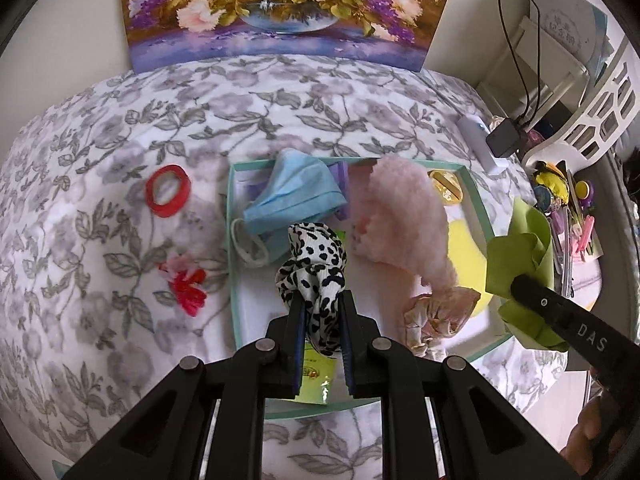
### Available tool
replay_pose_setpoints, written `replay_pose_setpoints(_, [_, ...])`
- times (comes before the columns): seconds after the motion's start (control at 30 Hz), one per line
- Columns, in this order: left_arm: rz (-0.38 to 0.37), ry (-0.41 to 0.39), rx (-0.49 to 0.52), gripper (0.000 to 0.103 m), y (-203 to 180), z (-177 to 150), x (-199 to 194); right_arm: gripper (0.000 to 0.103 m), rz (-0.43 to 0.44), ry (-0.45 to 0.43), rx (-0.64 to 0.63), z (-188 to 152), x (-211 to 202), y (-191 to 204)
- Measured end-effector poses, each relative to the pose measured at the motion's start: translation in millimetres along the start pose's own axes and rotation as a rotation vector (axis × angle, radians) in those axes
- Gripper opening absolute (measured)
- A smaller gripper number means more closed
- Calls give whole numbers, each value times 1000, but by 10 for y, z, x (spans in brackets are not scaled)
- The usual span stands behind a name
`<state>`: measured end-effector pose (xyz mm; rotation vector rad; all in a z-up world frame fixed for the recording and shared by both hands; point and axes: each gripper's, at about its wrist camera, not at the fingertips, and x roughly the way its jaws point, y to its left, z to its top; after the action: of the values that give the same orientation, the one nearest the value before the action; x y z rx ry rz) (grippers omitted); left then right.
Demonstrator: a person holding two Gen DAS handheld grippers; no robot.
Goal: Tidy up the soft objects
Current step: 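Carry the leopard scrunchie and lime-green cloth into the tray and release both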
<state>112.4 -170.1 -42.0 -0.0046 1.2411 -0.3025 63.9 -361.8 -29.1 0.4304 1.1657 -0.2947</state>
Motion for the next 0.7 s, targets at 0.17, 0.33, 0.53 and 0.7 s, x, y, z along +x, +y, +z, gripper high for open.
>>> replay_pose_setpoints(0.17, [-3,12,5,16,-72,9,64,15,-37,20,18,31,112,-145])
replay_pose_setpoints(0.33, [6,21,29,16,-147,28,149,15,-4,60,14,48,322,-161])
replay_pose_setpoints(0.53, [16,39,46,16,-198,55,269,15,16,83,-1,43,468,-111])
replay_pose_setpoints(0.7, [21,56,58,16,-236,68,368,15,35,83,-4,72,508,-83])
